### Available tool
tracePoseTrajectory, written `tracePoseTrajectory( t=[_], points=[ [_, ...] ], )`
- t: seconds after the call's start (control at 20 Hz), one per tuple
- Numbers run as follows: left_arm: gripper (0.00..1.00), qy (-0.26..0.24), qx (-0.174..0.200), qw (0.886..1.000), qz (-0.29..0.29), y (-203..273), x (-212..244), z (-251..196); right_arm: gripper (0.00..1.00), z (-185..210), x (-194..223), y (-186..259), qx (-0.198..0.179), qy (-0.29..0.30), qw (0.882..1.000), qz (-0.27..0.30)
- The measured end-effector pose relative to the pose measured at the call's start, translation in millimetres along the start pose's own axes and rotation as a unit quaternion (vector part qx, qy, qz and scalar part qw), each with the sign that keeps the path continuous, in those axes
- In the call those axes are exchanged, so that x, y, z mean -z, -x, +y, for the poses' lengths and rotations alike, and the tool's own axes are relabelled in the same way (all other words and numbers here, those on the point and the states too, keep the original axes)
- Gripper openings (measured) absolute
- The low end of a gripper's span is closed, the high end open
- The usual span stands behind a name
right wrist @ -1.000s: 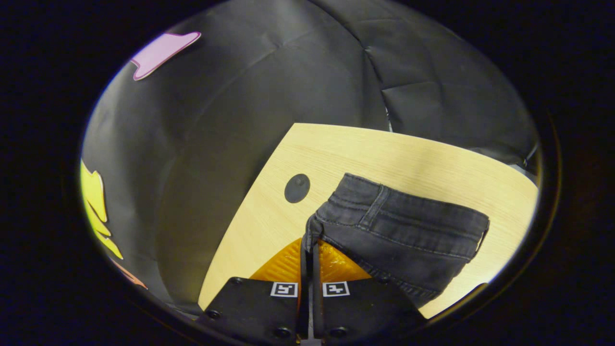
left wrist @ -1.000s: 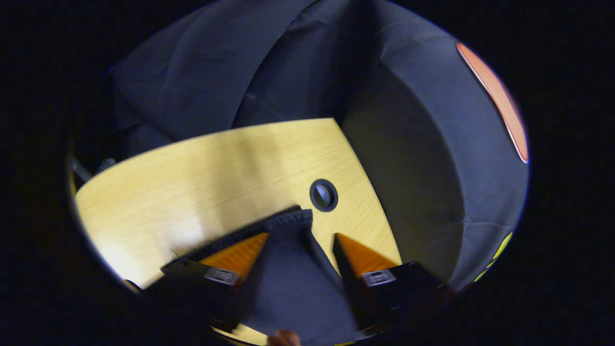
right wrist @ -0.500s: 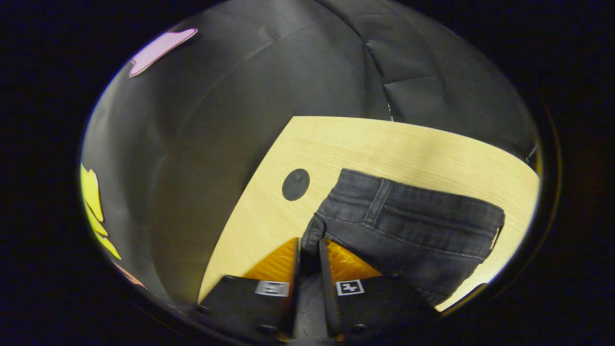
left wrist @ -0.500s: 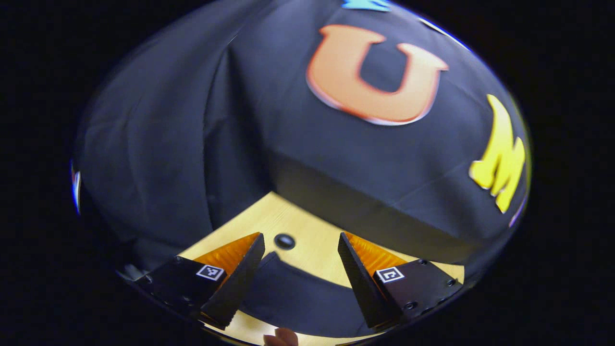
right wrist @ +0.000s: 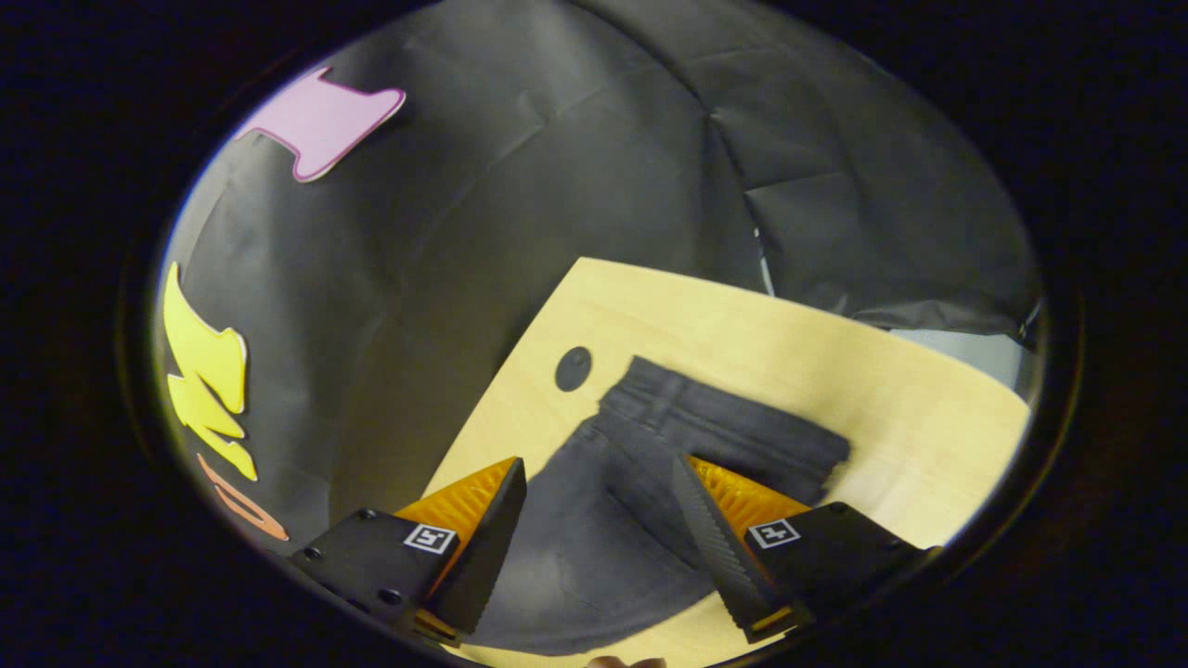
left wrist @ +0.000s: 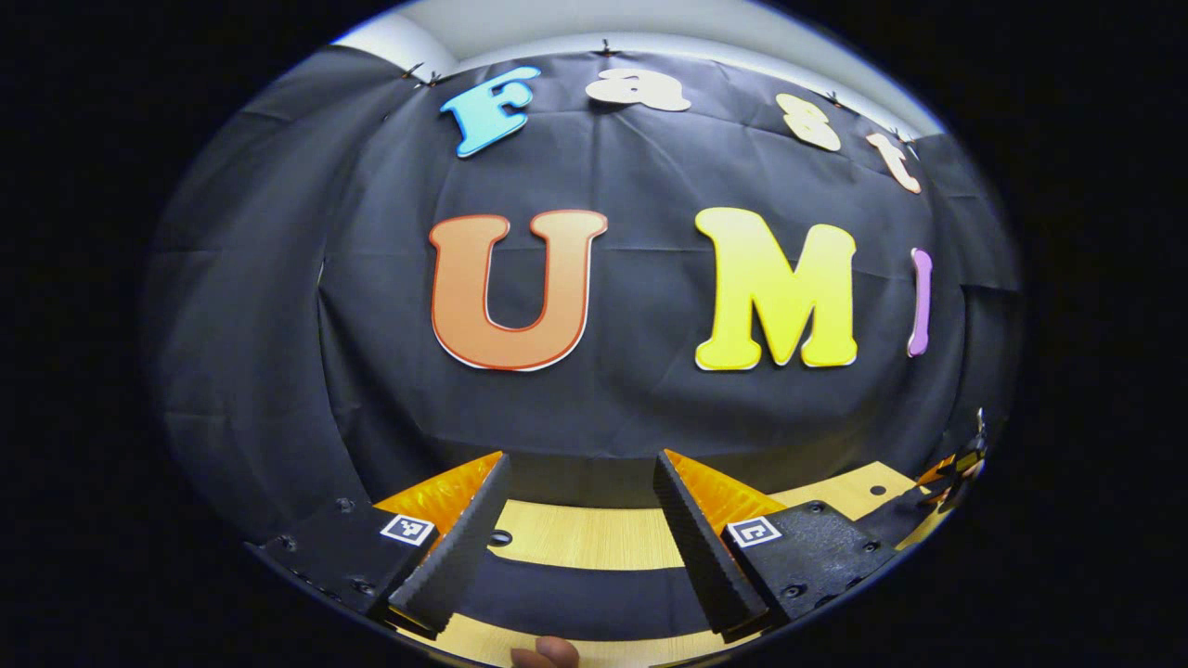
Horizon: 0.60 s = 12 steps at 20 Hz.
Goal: Grasp the waist and the cuffs of the jeans and fold them to make the two legs overlap; first hold the waist and fold one-third of the jeans toward the cuffs, then hold the cuffs and fold the remaining one-third in the same direction to finish folding.
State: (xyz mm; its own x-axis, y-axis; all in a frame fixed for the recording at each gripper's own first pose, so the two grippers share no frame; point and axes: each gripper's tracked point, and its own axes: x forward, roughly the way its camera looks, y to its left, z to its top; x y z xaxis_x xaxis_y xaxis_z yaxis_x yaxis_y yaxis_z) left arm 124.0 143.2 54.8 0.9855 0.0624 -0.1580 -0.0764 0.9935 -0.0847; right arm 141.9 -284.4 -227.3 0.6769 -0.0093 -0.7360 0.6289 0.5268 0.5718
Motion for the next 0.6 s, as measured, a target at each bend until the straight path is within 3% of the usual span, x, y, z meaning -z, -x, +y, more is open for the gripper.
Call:
tracePoseTrajectory(
  t=[0.3,0.6],
  points=[
    [0.98,0.016,0.021,1.000,0.006,29,-1,-19,0.98,-73,23,25,0.039,-0.047,0.998,0.015],
    [0.99,0.025,0.023,0.999,0.003,46,-10,-23,0.98,-66,41,14,0.024,-0.057,0.998,0.029]
  ],
)
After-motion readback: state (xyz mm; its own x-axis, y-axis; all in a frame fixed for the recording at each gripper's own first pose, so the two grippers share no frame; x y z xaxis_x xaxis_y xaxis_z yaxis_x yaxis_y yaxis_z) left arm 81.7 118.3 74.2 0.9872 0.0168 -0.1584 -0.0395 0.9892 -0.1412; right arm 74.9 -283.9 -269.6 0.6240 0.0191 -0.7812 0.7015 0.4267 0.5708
